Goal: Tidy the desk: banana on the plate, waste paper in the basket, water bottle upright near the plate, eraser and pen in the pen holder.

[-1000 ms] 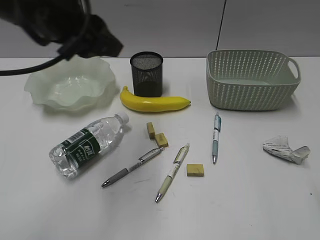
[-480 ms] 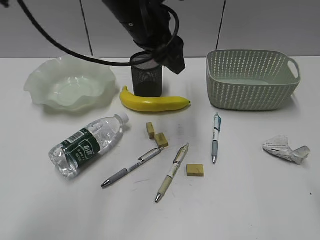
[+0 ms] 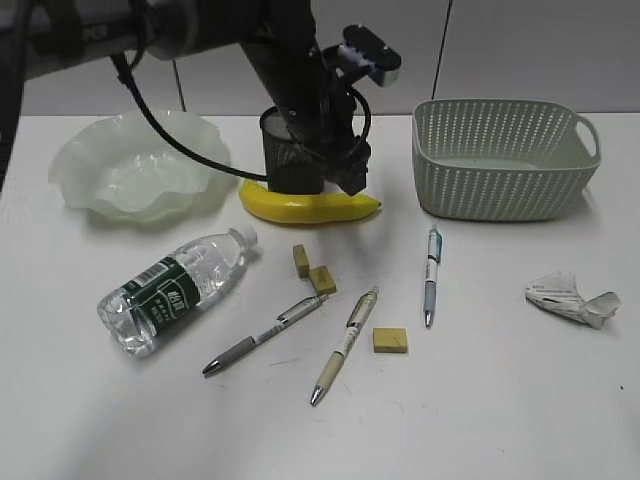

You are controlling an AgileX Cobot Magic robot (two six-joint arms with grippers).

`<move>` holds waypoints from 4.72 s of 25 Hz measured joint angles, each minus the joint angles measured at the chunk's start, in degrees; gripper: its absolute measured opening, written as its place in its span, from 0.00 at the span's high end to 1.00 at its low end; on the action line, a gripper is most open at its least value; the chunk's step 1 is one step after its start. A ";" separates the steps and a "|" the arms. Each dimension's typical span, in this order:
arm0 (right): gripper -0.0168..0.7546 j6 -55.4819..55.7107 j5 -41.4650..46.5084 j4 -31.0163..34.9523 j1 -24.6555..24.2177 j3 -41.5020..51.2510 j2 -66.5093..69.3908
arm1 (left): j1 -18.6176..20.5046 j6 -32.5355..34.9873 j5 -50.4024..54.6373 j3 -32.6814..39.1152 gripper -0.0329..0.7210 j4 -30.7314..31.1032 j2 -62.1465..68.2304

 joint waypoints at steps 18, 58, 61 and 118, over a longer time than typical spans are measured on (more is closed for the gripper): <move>0.25 2.34 16.47 0.20 0.05 -0.09 -21.85 | -0.75 2.89 -7.84 -0.59 0.34 5.04 7.84; 0.25 2.63 16.77 -0.07 0.05 -0.04 -21.90 | -1.02 3.10 4.47 -13.18 0.36 4.95 6.82; 0.25 2.63 16.77 -0.07 0.05 -0.04 -21.90 | -1.02 3.10 4.66 -13.18 0.13 4.95 7.33; 0.25 2.63 16.77 -0.22 0.05 -0.04 -21.90 | -3.53 4.77 -0.26 -13.22 0.32 14.56 12.73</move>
